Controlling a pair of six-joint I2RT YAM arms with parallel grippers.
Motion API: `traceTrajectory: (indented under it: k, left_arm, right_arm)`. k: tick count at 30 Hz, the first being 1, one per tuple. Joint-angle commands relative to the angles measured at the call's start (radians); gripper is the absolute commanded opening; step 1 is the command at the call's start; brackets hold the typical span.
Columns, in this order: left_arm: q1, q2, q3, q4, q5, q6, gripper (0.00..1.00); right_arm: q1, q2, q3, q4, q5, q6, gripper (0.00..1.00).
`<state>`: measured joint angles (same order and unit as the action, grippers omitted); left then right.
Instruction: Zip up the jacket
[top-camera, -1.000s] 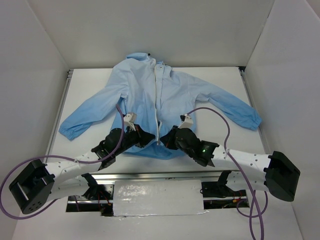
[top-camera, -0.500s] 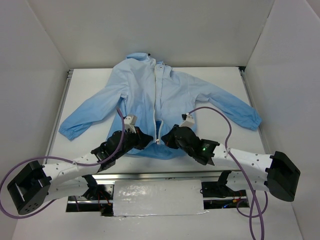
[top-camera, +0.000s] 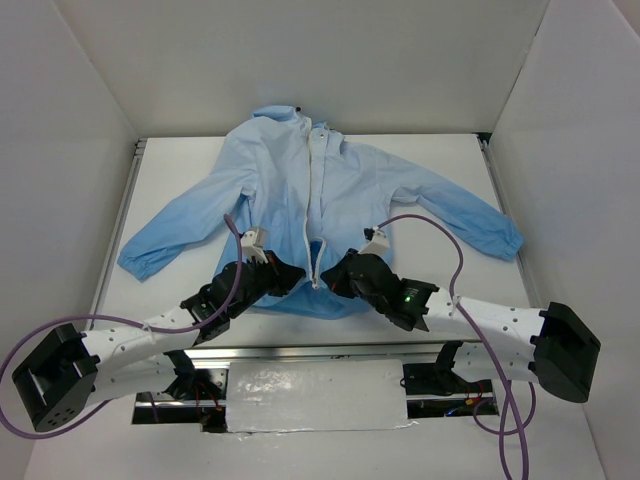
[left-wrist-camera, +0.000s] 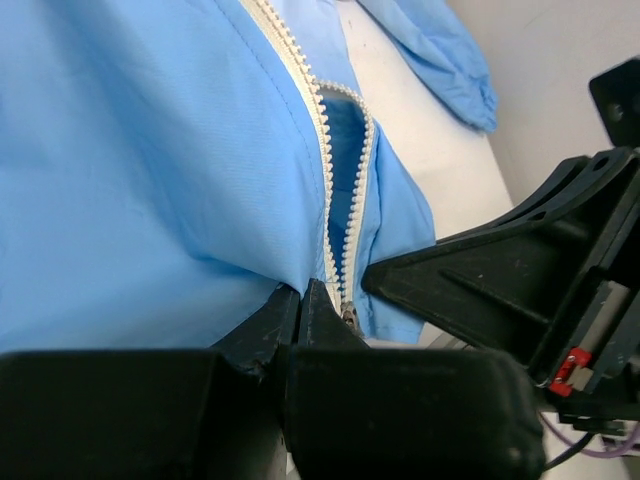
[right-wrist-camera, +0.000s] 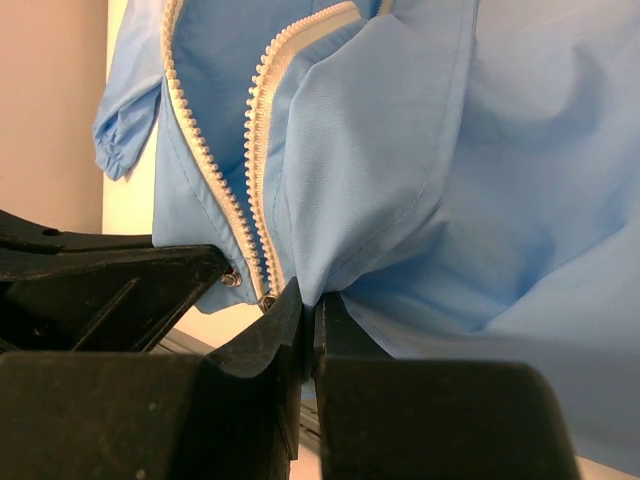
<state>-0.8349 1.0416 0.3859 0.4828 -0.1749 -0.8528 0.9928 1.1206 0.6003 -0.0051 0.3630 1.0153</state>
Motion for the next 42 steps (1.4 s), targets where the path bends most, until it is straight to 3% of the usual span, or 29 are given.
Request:
traceTrajectory:
  k: [1, 35, 42]
  left_arm:
    - [-0.004, -0.015, 0.016, 0.077, -0.011, -0.041, 0.0]
    - [-0.026, 0.006, 0.005, 0.085, -0.074, -0.078, 0.0]
    - [-0.026, 0.012, -0.021, 0.141, -0.052, -0.086, 0.0]
  right_arm:
    - [0.01, -0.005, -0.005, 0.063, 0.024, 0.017, 0.0]
    - [0.017, 0.011, 0.052, -0.004, 0.109, 0.103, 0.0]
    - [0.017, 0.015, 0.029, 0.065, 0.079, 0.106, 0.0]
